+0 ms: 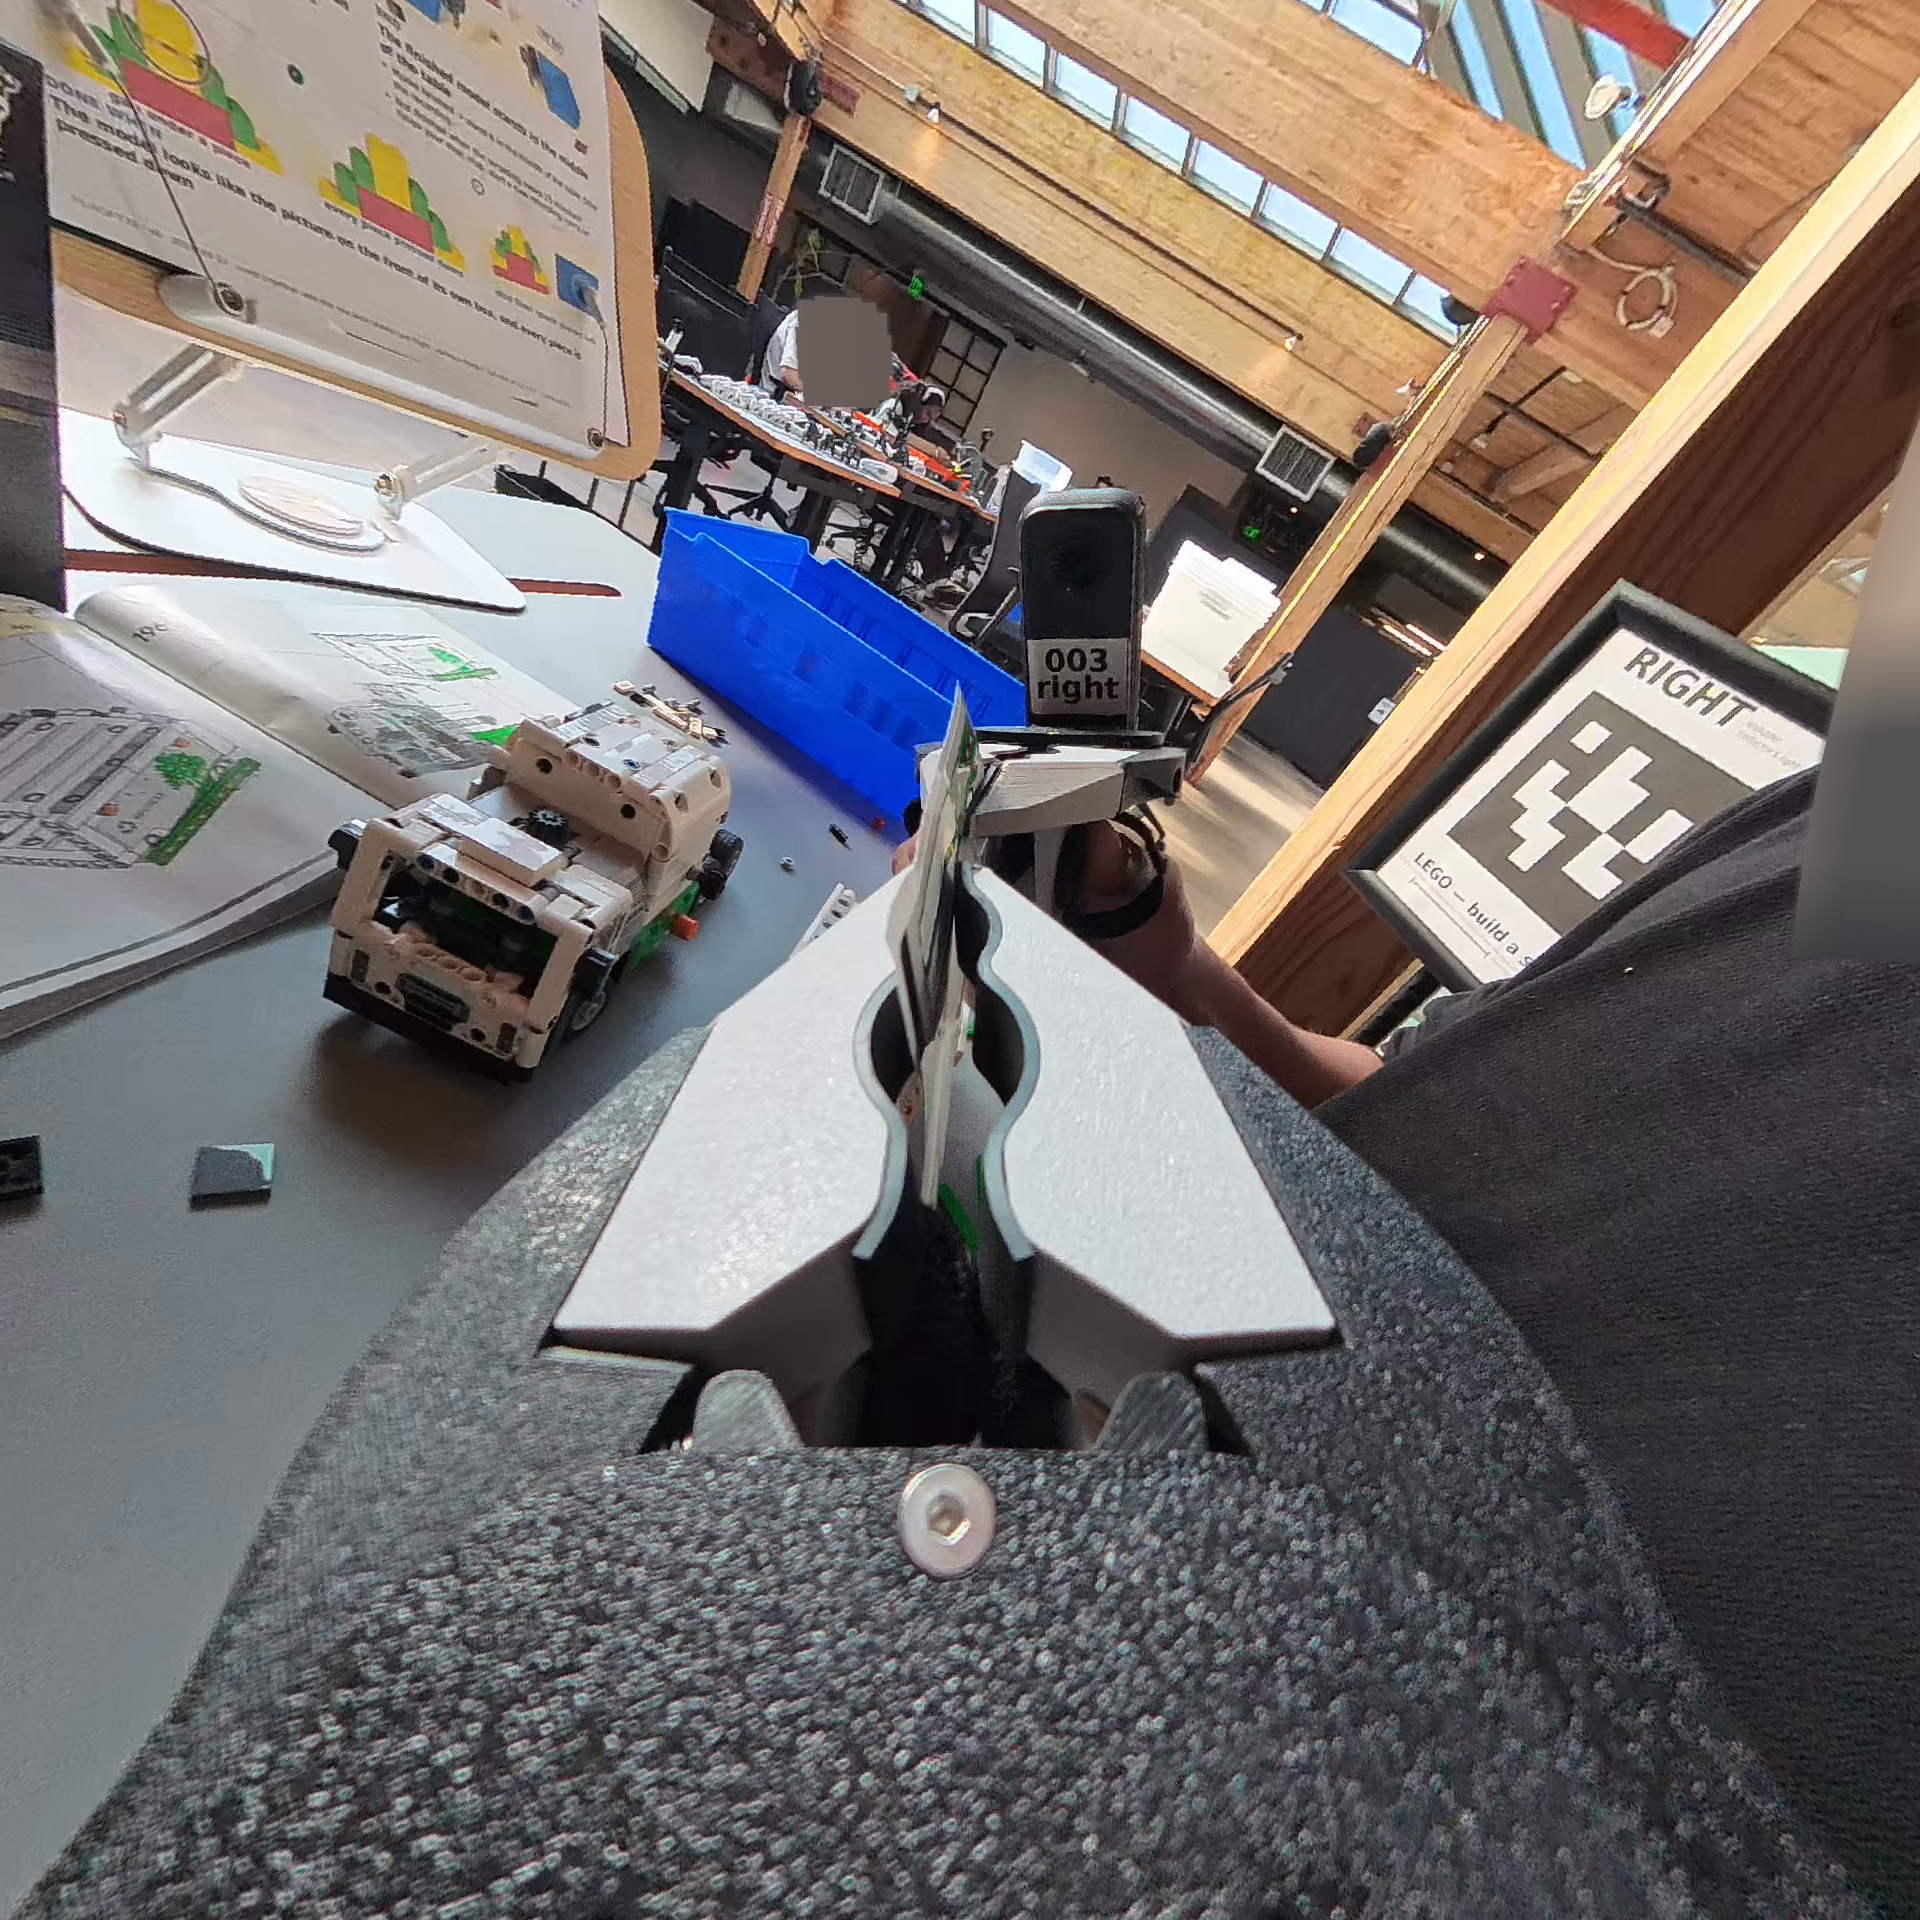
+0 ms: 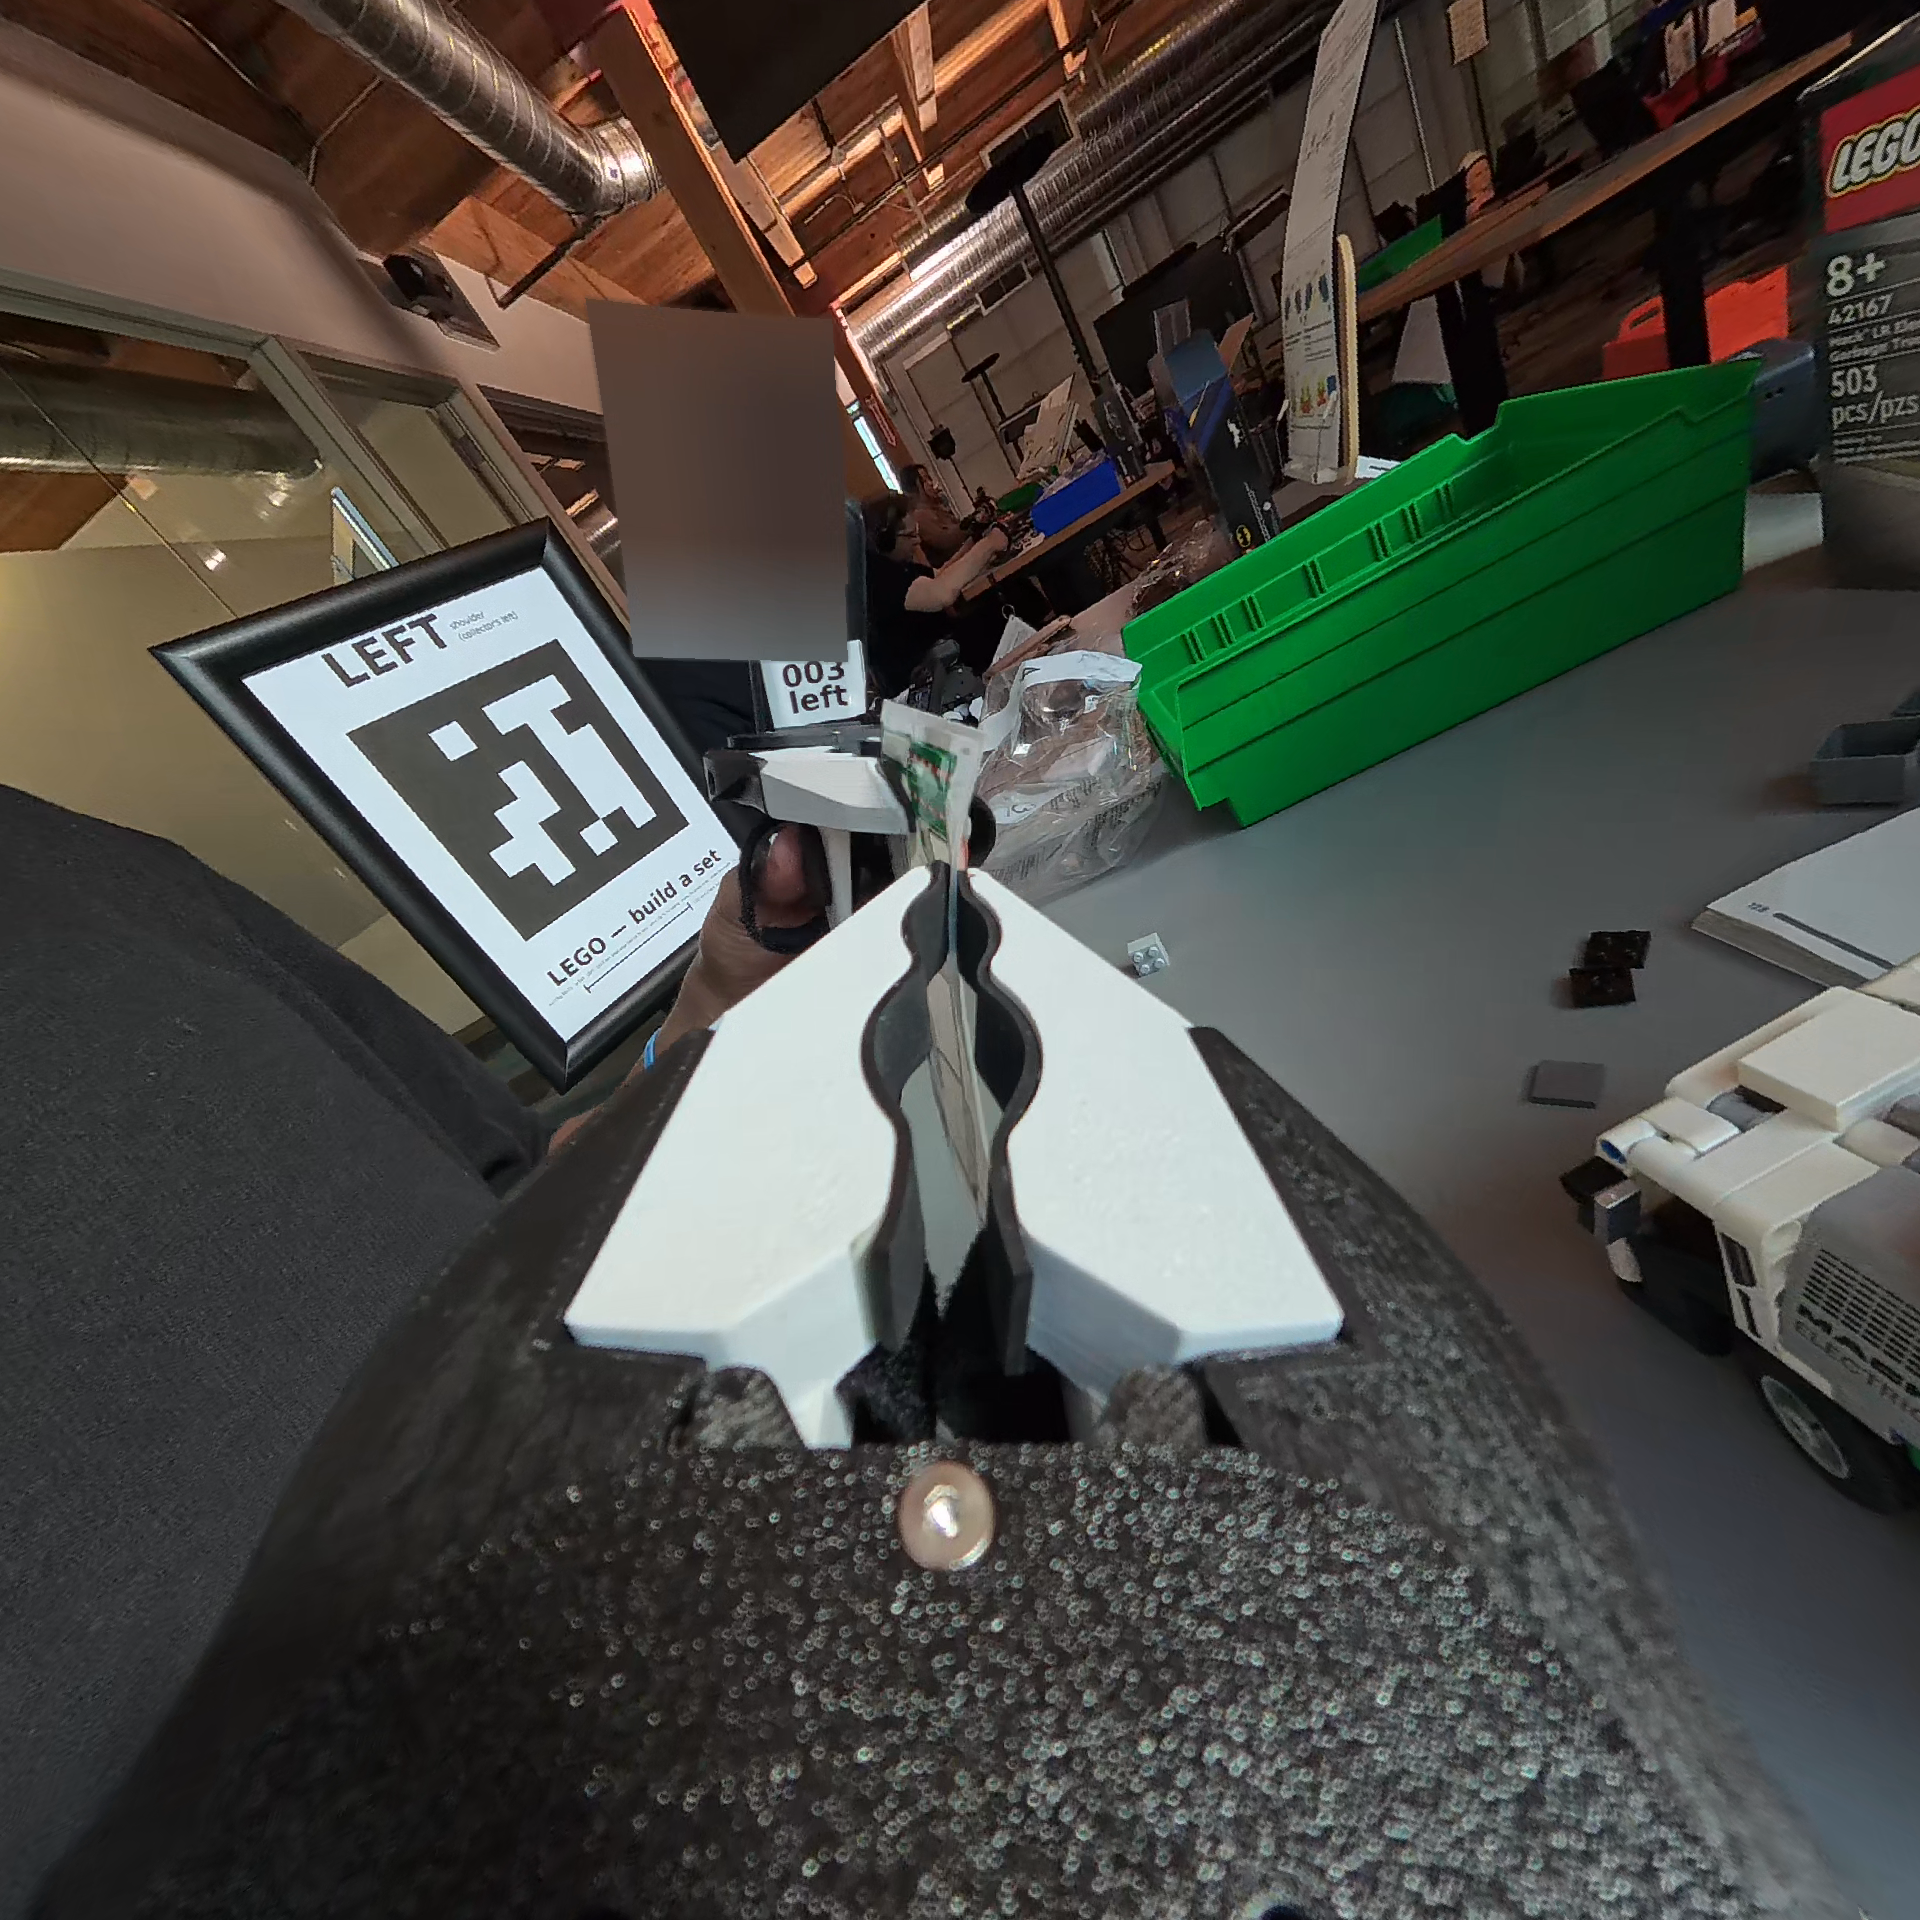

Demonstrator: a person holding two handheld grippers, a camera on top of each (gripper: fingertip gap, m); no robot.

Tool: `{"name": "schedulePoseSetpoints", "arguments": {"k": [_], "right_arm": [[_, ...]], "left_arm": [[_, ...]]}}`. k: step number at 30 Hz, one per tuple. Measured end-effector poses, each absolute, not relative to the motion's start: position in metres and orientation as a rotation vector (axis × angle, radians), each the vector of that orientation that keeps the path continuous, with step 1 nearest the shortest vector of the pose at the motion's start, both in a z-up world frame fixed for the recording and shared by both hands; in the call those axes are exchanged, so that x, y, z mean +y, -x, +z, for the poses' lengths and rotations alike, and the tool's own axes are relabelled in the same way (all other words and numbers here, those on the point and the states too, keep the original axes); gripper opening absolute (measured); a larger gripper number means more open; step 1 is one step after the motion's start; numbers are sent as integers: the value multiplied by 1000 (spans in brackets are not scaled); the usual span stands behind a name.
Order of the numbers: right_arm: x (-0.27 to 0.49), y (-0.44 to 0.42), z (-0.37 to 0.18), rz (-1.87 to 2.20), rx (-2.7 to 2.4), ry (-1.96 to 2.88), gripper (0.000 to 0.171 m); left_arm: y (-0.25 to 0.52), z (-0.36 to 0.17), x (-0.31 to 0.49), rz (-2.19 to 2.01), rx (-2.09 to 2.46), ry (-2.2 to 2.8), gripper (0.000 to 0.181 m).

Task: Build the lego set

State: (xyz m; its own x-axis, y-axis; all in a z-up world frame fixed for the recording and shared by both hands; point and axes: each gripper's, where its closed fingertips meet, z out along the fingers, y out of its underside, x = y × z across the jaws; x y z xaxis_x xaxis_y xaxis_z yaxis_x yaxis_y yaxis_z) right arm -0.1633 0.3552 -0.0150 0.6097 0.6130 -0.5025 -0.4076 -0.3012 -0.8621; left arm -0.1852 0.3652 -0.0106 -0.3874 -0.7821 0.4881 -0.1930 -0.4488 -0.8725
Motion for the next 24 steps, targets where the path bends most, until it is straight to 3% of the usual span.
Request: {"name": "schedulePoseSetpoints", "arguments": {"k": [4,7,9,12,17,24], "right_arm": [[358,159,-18,992,-151,1590,2],[359,135,-11,596,-165,1596,19],[348,137,5,257,-281,1559,22],[343,174,11,76,-466,1570,24],[356,188,-13,151,-526,1688,43],[340,203,-12,633,-493,1659,40]], "left_arm": [[186,-11,363,-1855,1354,1406,0],[185,-12,366,-1848,1335,1450,0],[183,-15,372,-1841,1300,1517,0],[181,-18,376,-1859,1265,1584,0],[179,-19,357,-1889,1355,1564,0],[183,-4,336,-2020,1413,1437,0]]}}
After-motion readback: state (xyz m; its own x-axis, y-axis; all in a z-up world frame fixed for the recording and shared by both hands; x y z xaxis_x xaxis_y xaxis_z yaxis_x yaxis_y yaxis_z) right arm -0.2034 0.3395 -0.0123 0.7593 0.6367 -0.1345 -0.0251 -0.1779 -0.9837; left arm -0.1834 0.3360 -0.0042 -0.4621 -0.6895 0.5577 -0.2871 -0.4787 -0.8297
